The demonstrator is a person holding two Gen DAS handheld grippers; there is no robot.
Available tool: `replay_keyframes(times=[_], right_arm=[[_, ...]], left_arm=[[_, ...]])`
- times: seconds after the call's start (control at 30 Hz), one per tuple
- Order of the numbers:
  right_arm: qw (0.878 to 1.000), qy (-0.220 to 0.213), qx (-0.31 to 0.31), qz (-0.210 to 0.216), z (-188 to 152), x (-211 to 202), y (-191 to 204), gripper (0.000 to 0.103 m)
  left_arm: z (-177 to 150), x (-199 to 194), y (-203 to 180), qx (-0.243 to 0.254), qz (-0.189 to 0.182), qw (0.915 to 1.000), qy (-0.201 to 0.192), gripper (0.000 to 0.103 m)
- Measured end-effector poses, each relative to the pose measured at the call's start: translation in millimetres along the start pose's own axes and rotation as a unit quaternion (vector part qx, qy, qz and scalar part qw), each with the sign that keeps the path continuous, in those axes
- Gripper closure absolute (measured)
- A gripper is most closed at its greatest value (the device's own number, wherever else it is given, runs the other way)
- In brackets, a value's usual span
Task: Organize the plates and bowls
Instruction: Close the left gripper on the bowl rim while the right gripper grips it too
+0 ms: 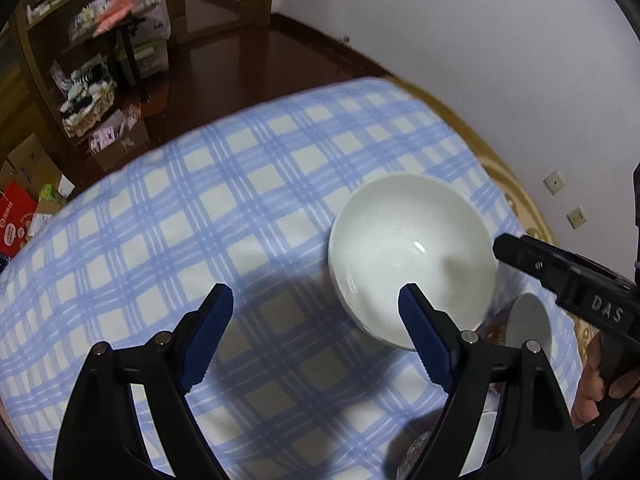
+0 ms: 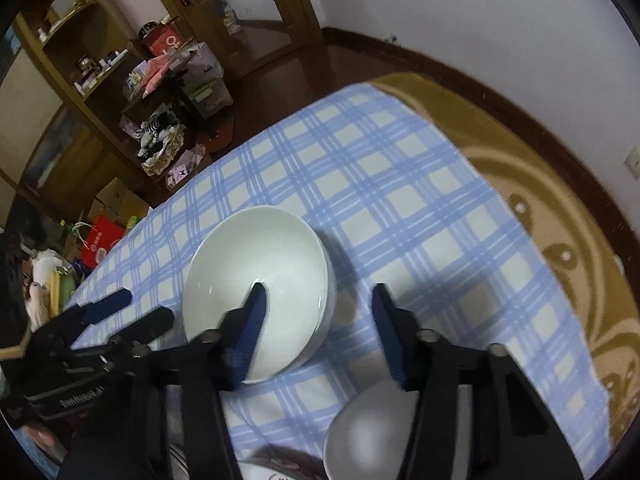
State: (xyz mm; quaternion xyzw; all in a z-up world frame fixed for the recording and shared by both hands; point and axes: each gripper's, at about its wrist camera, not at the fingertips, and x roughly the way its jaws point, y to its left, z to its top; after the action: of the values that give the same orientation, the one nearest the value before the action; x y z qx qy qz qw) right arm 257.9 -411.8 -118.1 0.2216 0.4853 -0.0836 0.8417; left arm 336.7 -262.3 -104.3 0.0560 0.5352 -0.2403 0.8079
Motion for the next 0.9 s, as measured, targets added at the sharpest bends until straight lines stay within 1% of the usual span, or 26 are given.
replay_keyframes(times=[0.03, 0.13, 0.17, 0.2, 0.23, 0.27, 0.3, 0.33, 0.37, 0.4, 0.43, 0.5, 0.53, 0.63, 0.7, 0.8, 0.9], right_arm=[[1.0, 0.01, 0.009, 0.005, 1, 7, -3, 0.063], [1.0, 0.022, 0.016, 0.006, 2, 19, -8, 0.063], [1.0, 0.024, 0.014, 0.004, 3, 21, -8, 0.063], [1.0, 0.028, 0.013, 0.002, 3, 24, -8, 0.063], [0.999, 0.033, 0.015, -0.004, 4, 27, -8, 0.063], [0.999, 0.036, 0.016, -0.006, 4, 30, -10, 0.064], [0.999, 0.039, 0.017, -0.006, 5, 33, -10, 0.069], [0.999, 0.044, 0.02, -0.001, 4, 36, -9, 0.075], [0.999, 0.048, 0.02, 0.002, 4, 38, -10, 0.077], [0.999, 0.051, 0.019, 0.002, 3, 40, -10, 0.081], [0.999, 0.05, 0.017, 0.003, 1, 41, -9, 0.088], [0.999, 0.044, 0.028, 0.012, -1, 40, -11, 0.089], [0.999, 0.04, 0.033, 0.014, -2, 40, -11, 0.089], [0.999, 0.035, 0.026, 0.0, -7, 36, -6, 0.09], [0.999, 0.028, 0.017, -0.009, -9, 32, -2, 0.091], [1.0, 0.017, 0.017, -0.014, -16, 26, 1, 0.091], [1.0, 0.019, 0.024, -0.004, -25, 21, 3, 0.091]], left_arm=[[0, 5, 0, -0.003, 0.002, 1.0, 0.008, 0.02], [1, 17, 0, -0.01, 0.001, 0.9997, 0.022, 0.02], [1, 22, 0, -0.012, 0.004, 0.9996, 0.027, 0.025], [1, 29, 0, -0.017, 0.007, 0.9992, 0.035, 0.036], [1, 34, -1, -0.021, 0.008, 0.9988, 0.044, 0.042], [0, 39, -1, -0.027, 0.005, 0.9982, 0.053, 0.053], [-1, 44, -2, -0.032, -0.001, 0.9977, 0.06, 0.061], [-1, 48, -2, -0.037, -0.008, 0.9973, 0.063, 0.063], [-2, 50, -1, -0.045, -0.009, 0.997, 0.062, 0.064], [-2, 51, 0, -0.055, -0.01, 0.9966, 0.06, 0.068], [-3, 52, 2, -0.07, -0.018, 0.9957, 0.058, 0.071], [-4, 53, 4, -0.087, -0.045, 0.9935, 0.059, 0.088], [-4, 52, 4, -0.092, -0.047, 0.993, 0.057, 0.091], [-7, 48, -2, -0.089, -0.023, 0.9944, 0.052, 0.093], [-9, 44, -5, -0.093, -0.013, 0.9943, 0.051, 0.093], [-16, 38, -3, -0.097, -0.018, 0.9933, 0.06, 0.093], [-22, 27, 0, -0.092, -0.015, 0.9939, 0.059, 0.093]])
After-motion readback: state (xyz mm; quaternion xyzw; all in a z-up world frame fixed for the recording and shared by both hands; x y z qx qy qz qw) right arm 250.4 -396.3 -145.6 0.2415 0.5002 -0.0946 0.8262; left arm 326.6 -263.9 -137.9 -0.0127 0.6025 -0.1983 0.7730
